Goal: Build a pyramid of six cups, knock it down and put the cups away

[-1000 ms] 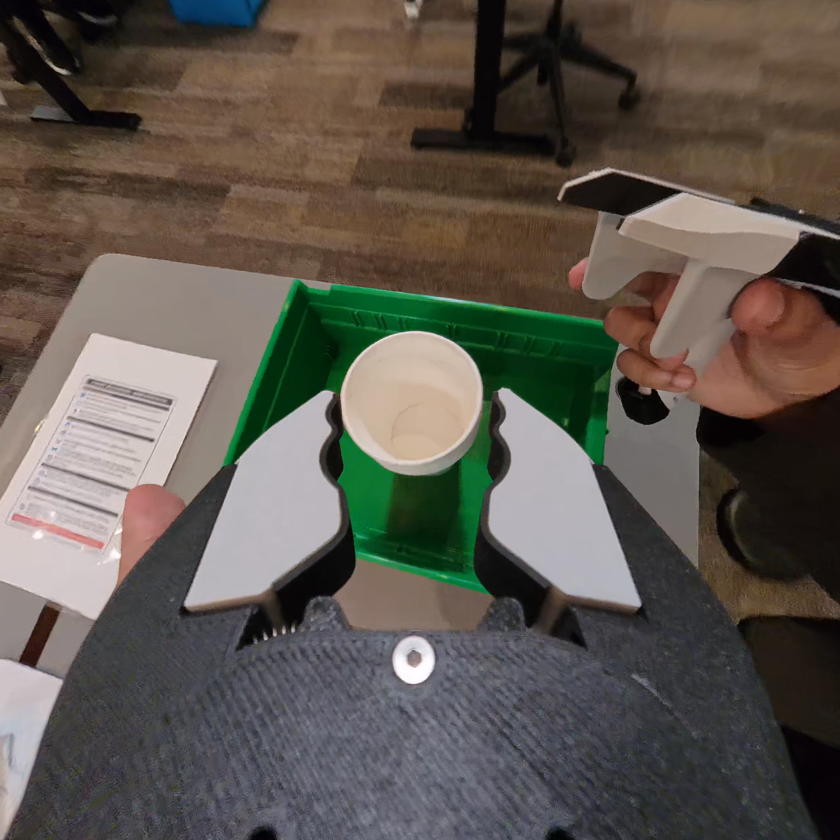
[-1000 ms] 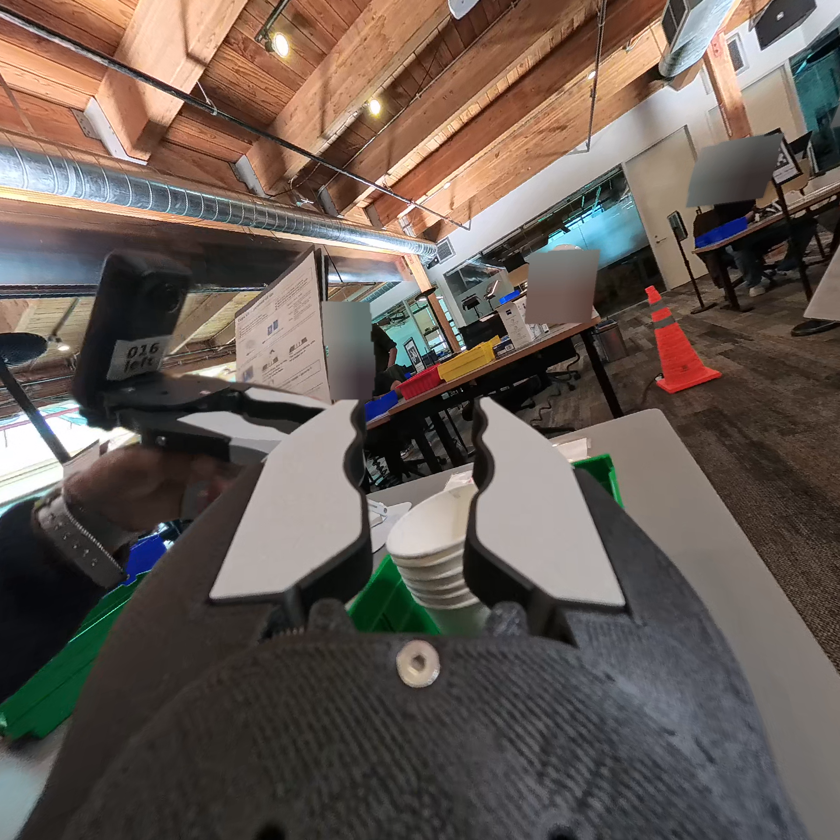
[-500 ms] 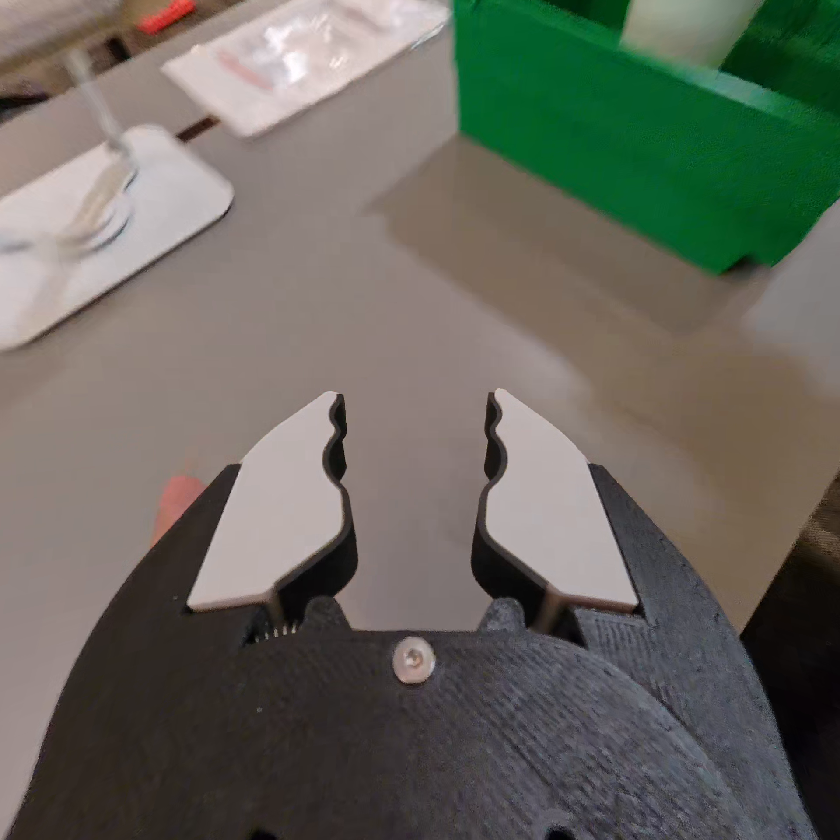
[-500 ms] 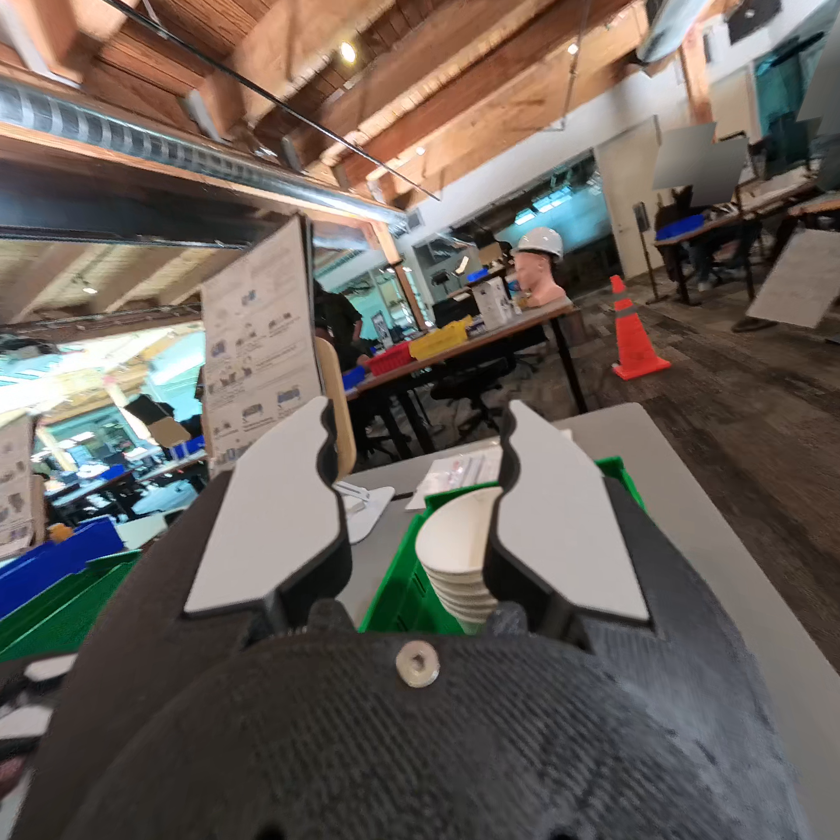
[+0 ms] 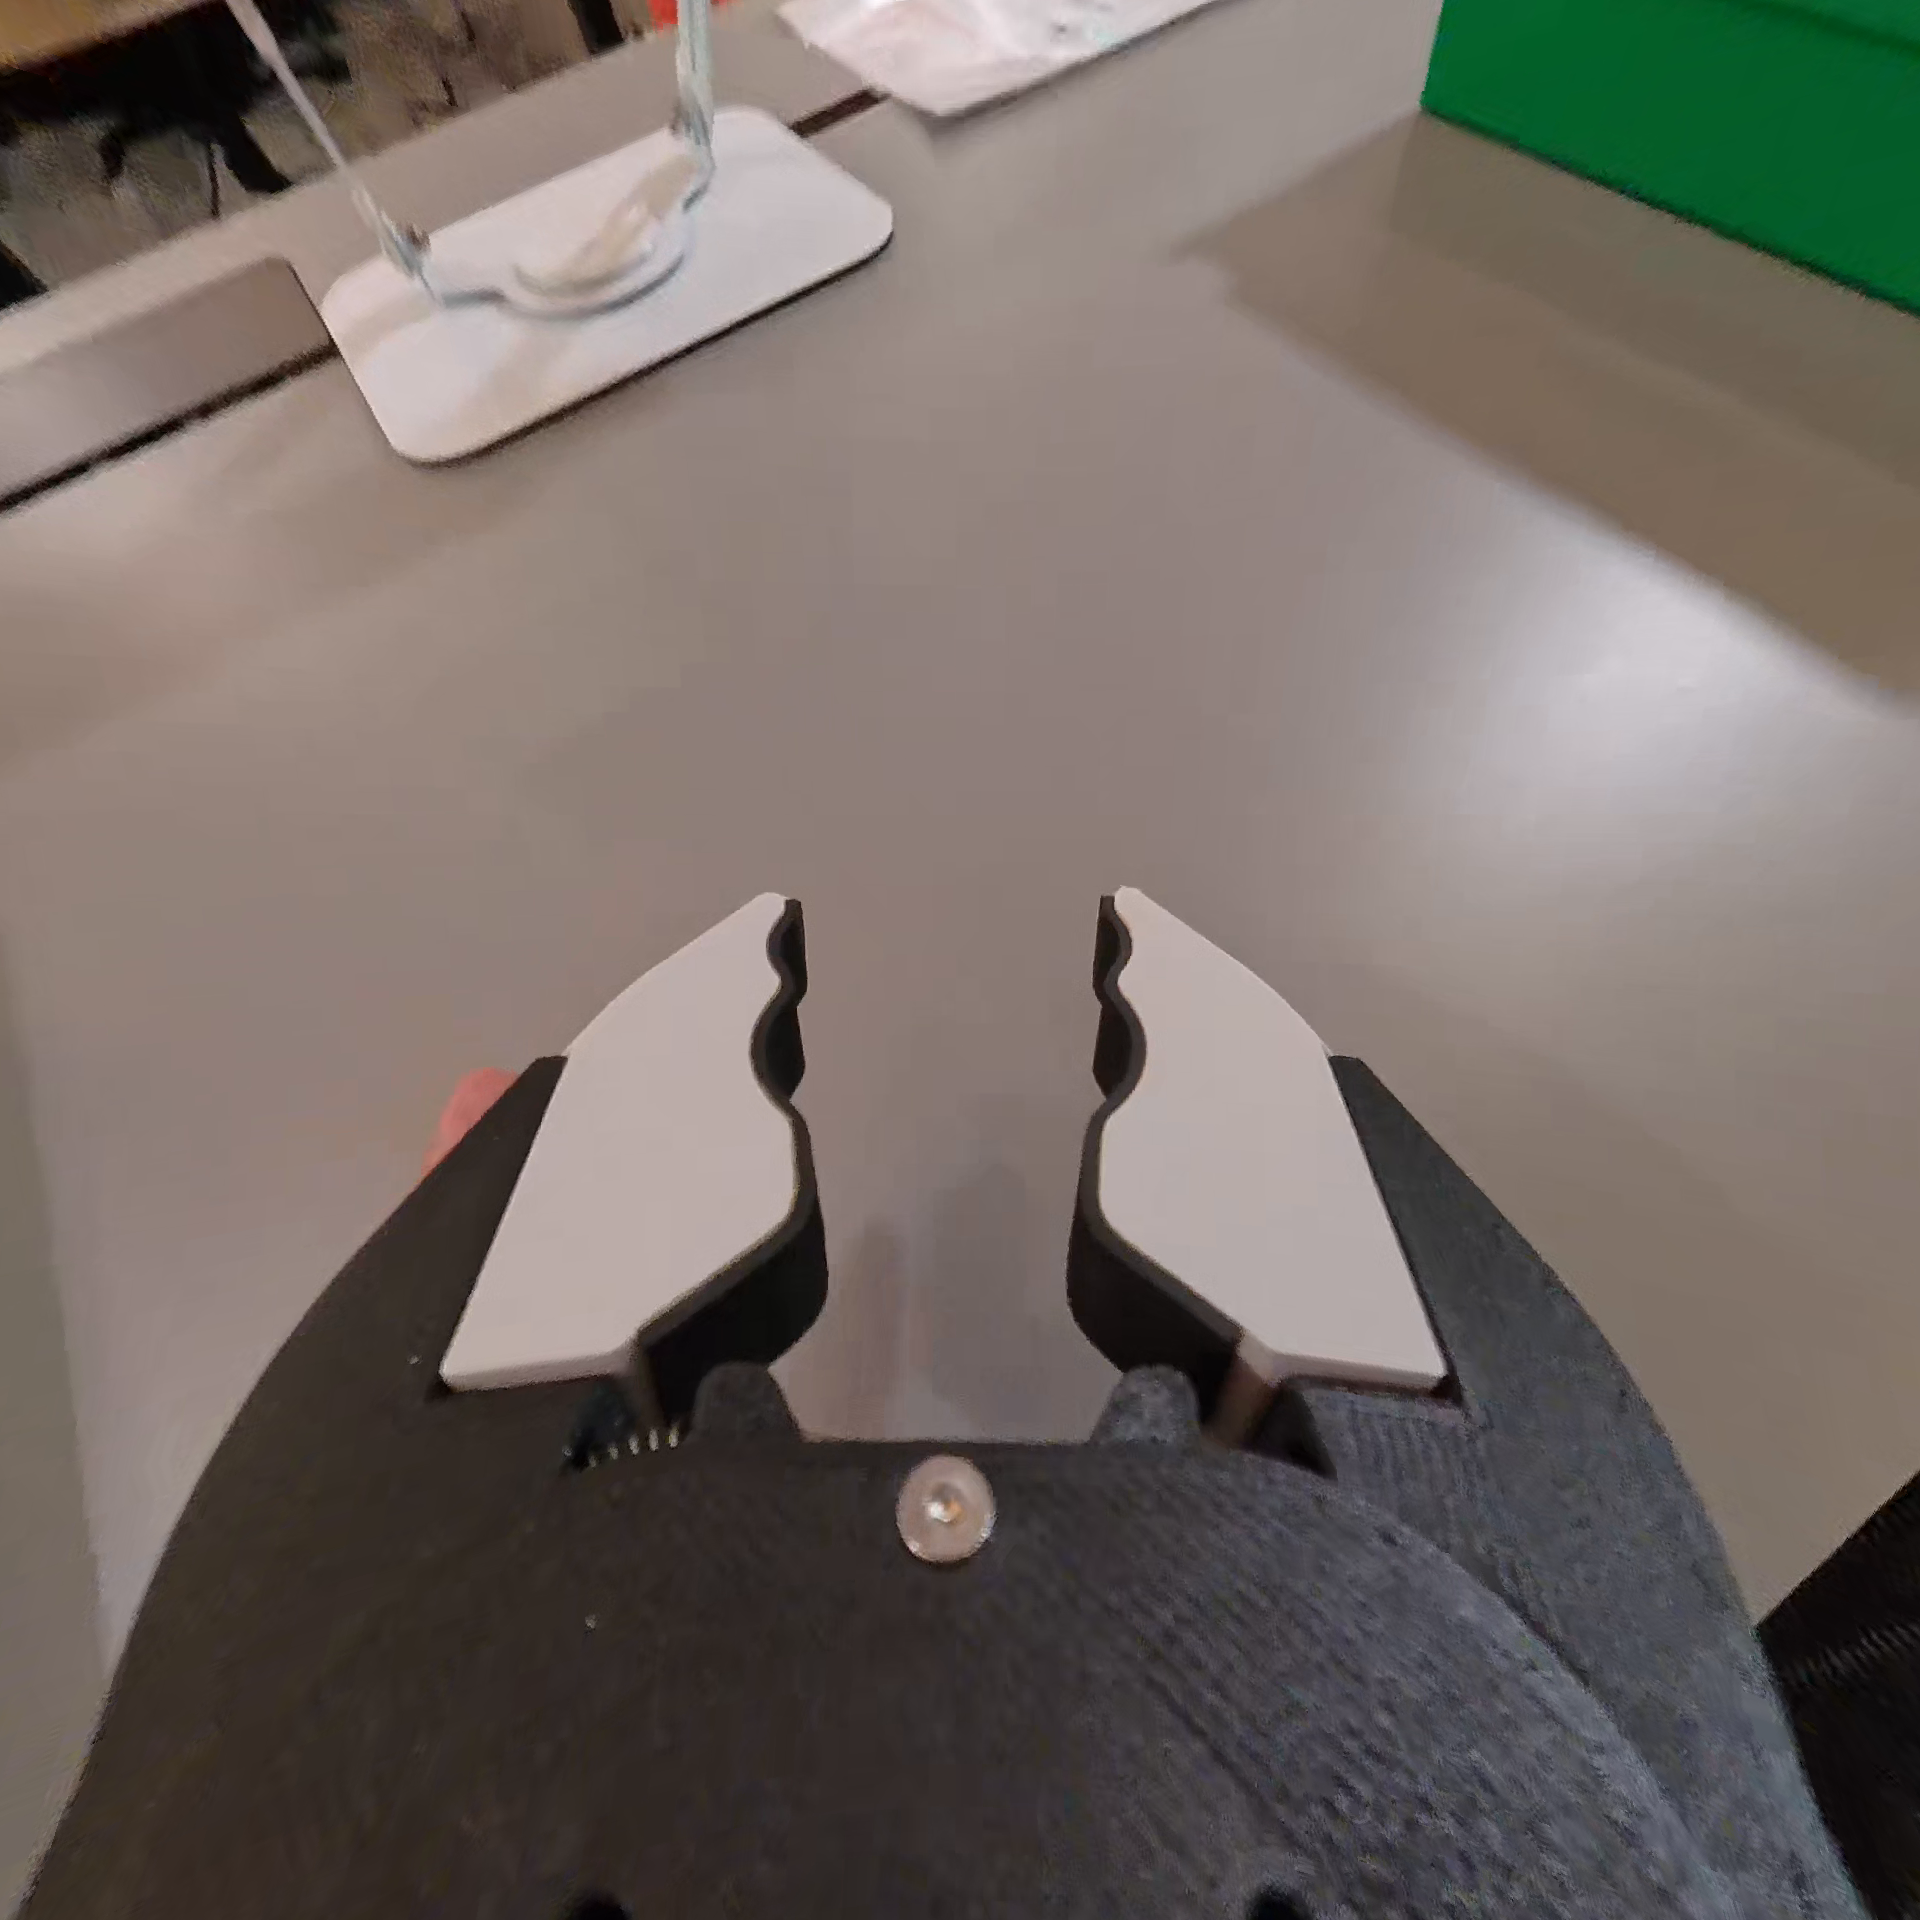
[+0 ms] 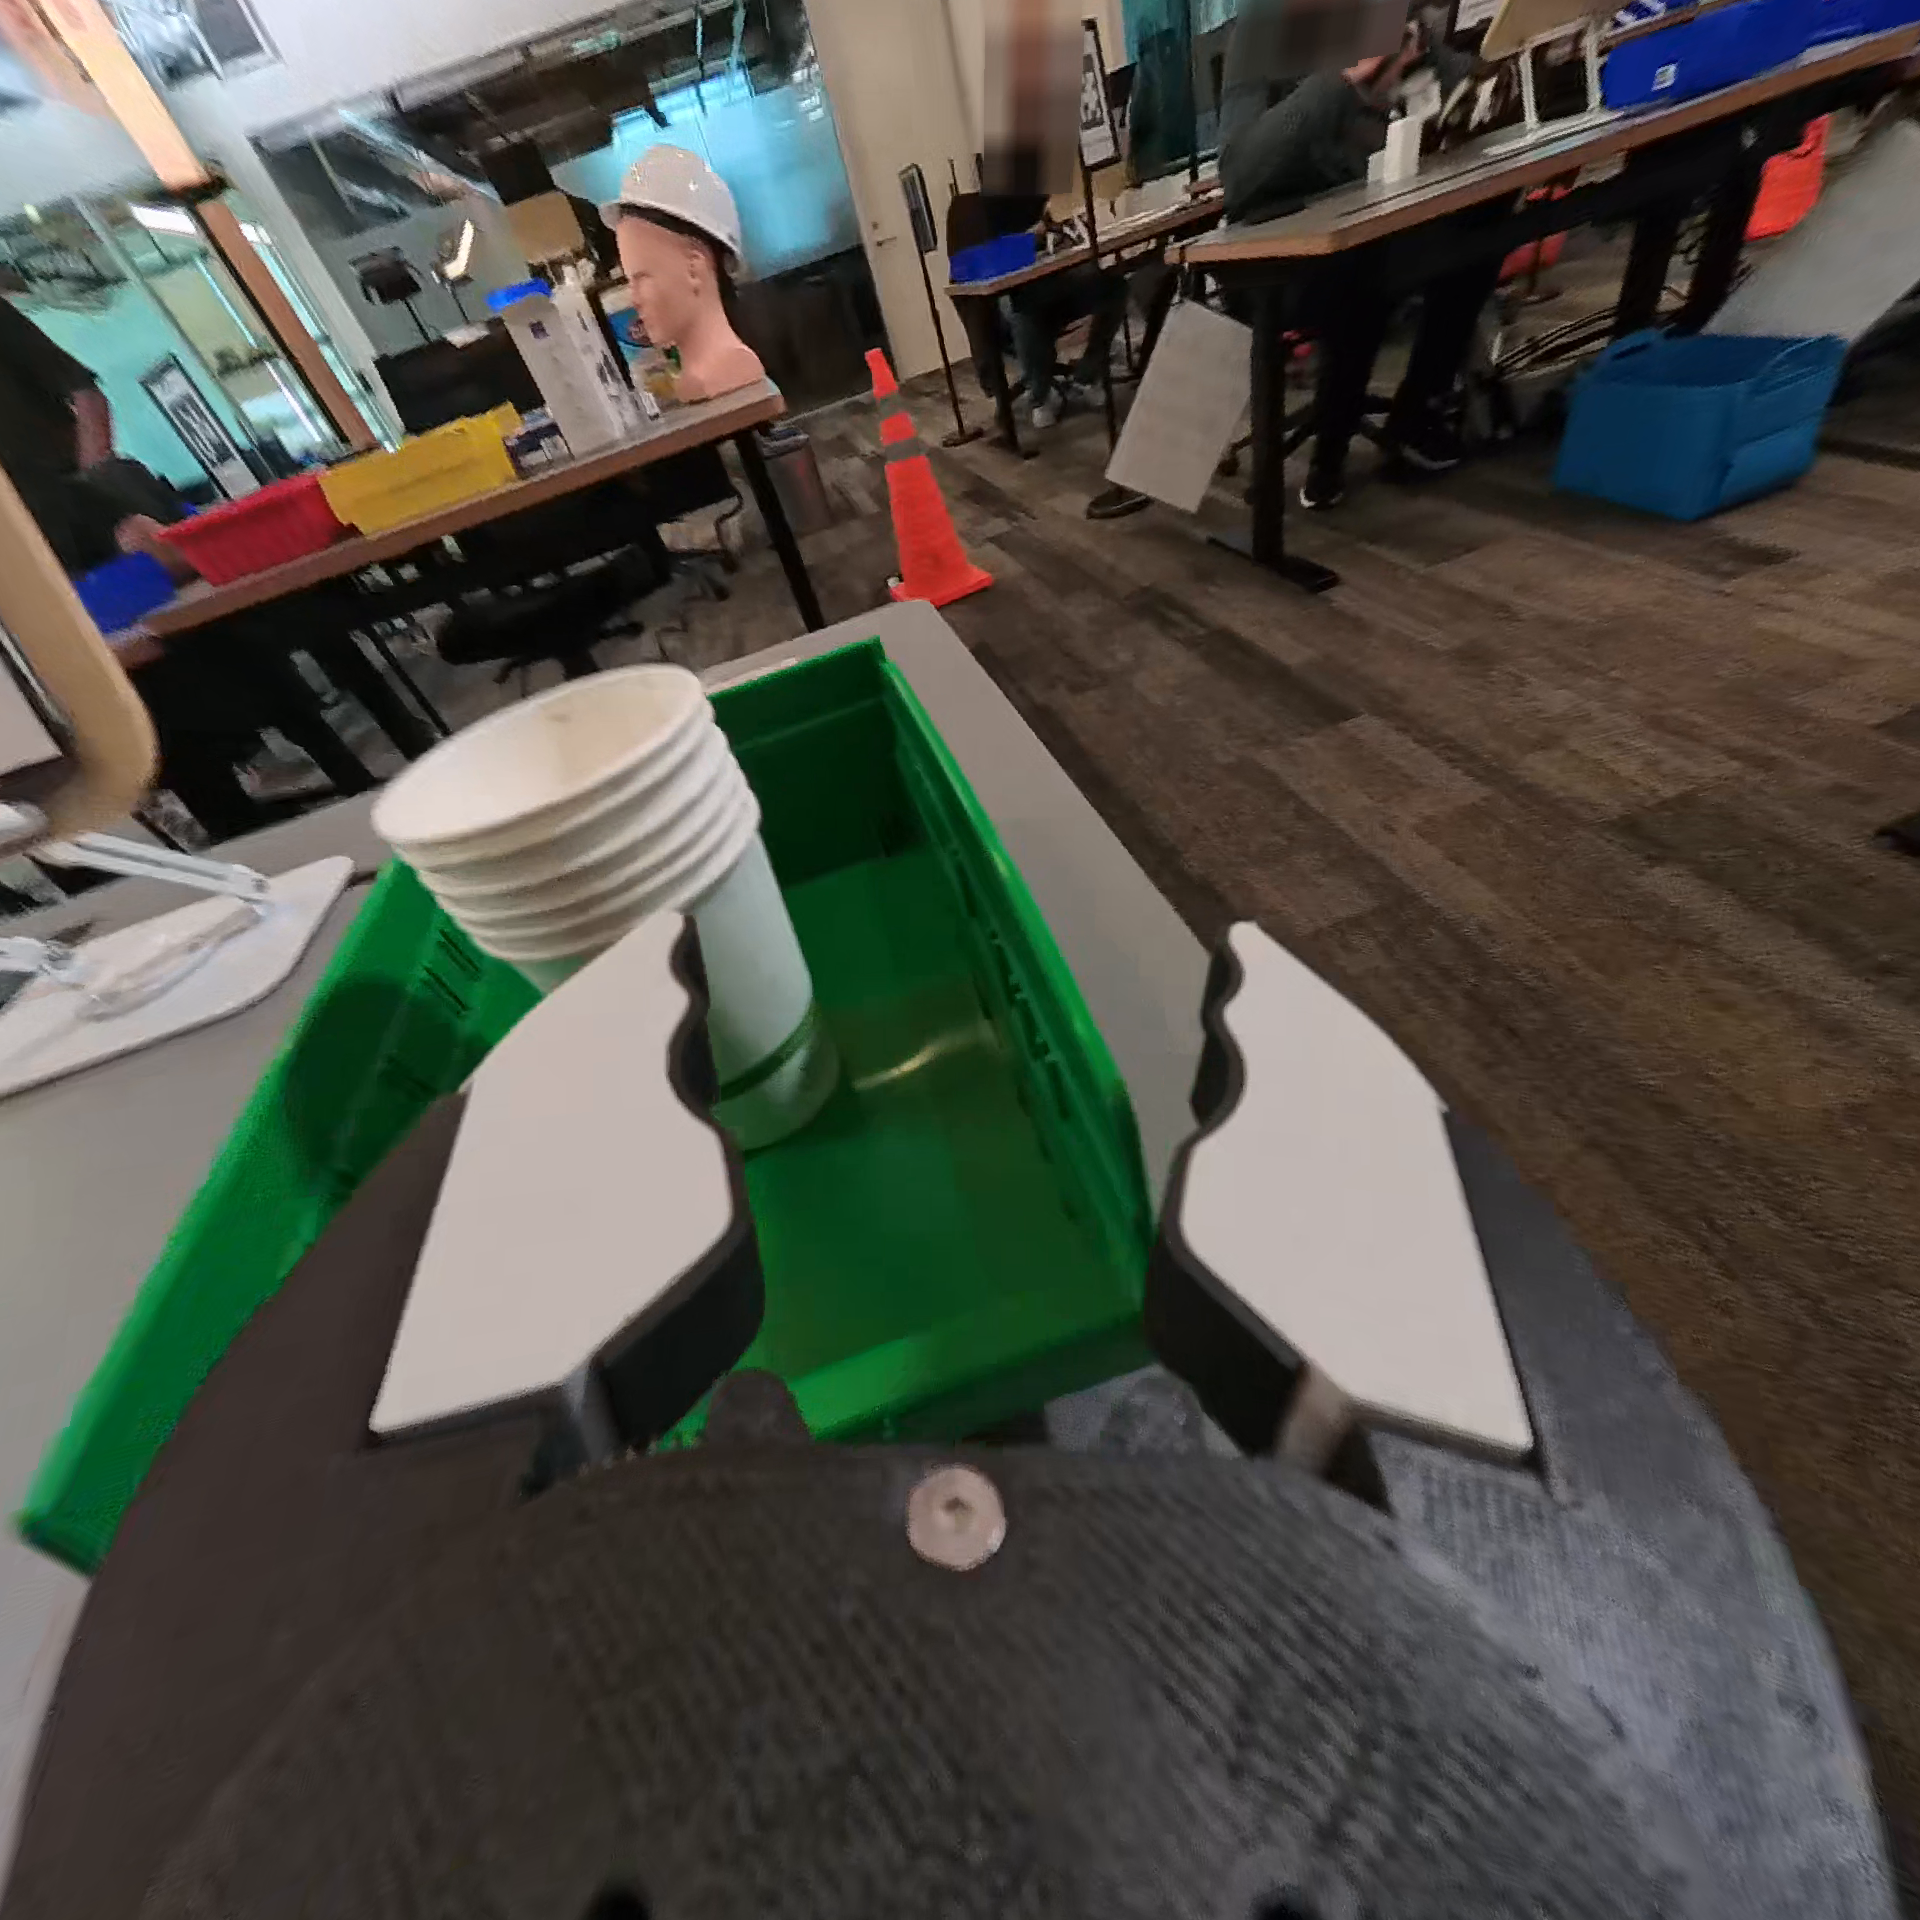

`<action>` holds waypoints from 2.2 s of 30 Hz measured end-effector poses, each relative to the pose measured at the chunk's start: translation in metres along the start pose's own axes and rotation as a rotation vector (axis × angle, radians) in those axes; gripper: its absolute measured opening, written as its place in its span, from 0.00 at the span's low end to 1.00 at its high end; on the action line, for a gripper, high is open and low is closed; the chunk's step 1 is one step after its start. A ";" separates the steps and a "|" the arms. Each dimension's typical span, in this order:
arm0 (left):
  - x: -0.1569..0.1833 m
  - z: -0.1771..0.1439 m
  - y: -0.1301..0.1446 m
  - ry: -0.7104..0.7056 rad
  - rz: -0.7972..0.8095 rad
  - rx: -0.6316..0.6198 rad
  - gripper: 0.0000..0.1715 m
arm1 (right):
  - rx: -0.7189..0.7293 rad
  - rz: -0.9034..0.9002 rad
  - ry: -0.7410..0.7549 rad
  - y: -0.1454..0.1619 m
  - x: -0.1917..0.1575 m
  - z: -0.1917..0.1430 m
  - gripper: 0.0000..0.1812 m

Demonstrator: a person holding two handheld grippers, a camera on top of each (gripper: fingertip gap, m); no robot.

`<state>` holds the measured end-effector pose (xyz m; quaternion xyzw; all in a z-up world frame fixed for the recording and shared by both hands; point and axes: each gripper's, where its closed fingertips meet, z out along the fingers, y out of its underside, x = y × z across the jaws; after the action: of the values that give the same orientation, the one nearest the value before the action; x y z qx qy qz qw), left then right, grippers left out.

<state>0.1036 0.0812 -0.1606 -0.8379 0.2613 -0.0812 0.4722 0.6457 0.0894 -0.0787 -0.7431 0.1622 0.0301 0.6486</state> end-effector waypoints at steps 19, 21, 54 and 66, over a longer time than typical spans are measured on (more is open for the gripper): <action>-0.025 0.014 0.007 0.026 -0.185 0.015 0.32 | -0.124 -0.349 0.026 0.036 0.009 0.031 0.30; -0.025 0.014 0.008 0.032 -0.190 0.015 0.31 | -0.118 -0.344 0.030 0.035 0.011 0.031 0.27; -0.021 0.016 0.010 0.074 -0.221 0.000 0.31 | -0.223 -0.229 -0.169 0.045 0.003 0.013 0.02; -0.020 0.018 0.012 0.077 -0.213 -0.009 0.31 | -0.233 -0.256 -0.131 0.044 0.001 0.013 0.22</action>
<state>0.0893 0.0997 -0.1778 -0.8593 0.1891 -0.1621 0.4468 0.6360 0.0975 -0.1230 -0.8241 0.0192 0.0140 0.5659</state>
